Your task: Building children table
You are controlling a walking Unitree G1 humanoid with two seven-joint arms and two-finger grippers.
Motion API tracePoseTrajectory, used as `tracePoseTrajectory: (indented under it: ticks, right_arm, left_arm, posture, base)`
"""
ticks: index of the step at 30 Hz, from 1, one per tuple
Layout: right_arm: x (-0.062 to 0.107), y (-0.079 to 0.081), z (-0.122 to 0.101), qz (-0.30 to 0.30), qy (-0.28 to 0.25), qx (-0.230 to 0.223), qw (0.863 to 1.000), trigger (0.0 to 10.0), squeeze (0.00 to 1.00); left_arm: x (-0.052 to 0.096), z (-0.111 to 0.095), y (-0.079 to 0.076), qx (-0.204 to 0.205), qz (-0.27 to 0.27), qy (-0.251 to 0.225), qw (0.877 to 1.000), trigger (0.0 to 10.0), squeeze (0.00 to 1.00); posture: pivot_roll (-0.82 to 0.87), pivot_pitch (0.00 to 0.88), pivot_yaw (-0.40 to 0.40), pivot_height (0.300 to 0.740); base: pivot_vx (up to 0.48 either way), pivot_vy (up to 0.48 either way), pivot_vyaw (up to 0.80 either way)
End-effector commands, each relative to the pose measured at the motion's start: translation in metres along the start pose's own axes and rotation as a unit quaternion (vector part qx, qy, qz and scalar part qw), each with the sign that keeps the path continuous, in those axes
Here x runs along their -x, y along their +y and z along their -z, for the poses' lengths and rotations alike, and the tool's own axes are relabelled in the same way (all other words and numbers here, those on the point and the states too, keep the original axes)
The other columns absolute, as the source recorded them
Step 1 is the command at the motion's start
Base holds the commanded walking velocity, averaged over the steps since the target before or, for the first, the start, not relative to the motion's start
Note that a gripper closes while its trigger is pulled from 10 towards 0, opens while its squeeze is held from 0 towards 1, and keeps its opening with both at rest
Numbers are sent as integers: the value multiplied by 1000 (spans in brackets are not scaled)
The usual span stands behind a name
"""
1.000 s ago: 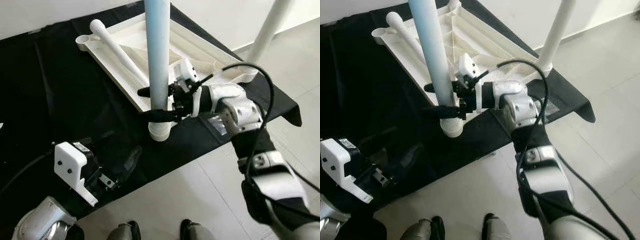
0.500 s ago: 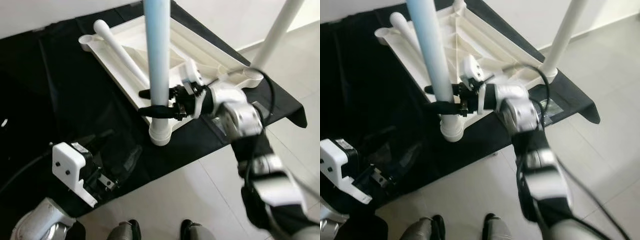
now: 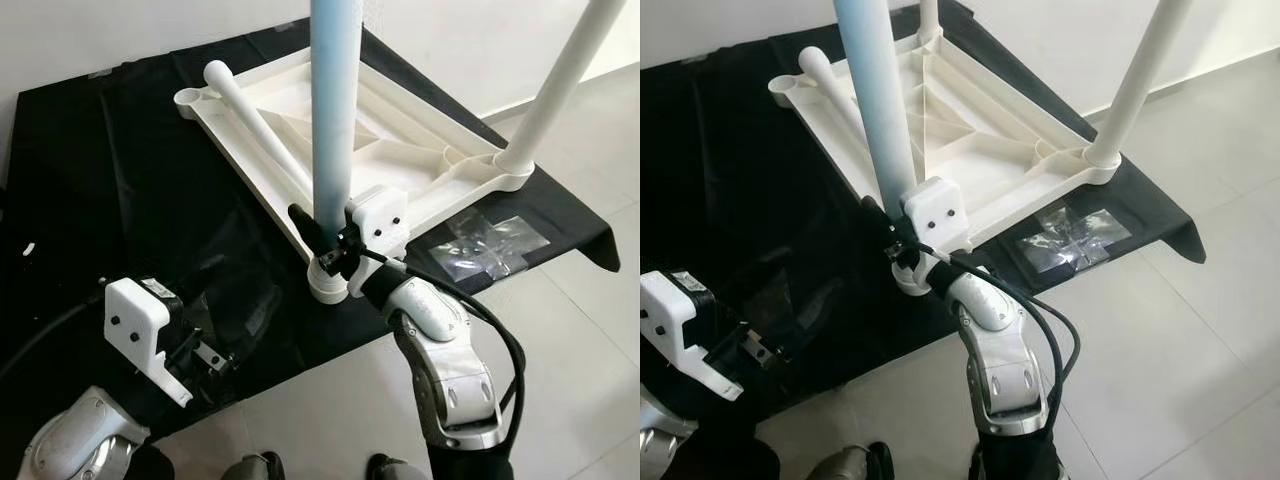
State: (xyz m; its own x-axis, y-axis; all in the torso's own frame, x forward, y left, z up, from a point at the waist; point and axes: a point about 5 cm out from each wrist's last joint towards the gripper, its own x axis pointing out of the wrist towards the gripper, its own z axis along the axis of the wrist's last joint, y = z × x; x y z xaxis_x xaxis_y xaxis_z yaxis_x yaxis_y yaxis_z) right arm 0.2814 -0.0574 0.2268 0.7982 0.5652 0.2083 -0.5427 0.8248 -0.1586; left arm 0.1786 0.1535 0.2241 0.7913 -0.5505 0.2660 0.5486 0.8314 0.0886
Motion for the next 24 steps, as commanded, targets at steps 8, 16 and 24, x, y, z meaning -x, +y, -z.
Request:
tracePoseTrajectory:
  ticks: [8,16,24]
  right_arm:
    - [-10,13,7,-94,44,-67,992,10000,1000]
    - [-7,-29,-9,-399,22,2,917,10000,902]
    - [-24,-61,-7,-466,68,29,882,10000,0]
  left_arm:
    - [1,3,3,-3,-2,2,1000,10000,0]
    - [1,1,6,-13,-2,5,1000,10000,0]
    - [5,-3,1,-14,1,10,1000,10000,0]
  posture:
    - [13,260,29,740]
    - [66,250,45,740]
    - [112,264,51,740]
  base:
    - [0,0,0]
    - [0,0,0]
    - [0,0,0]
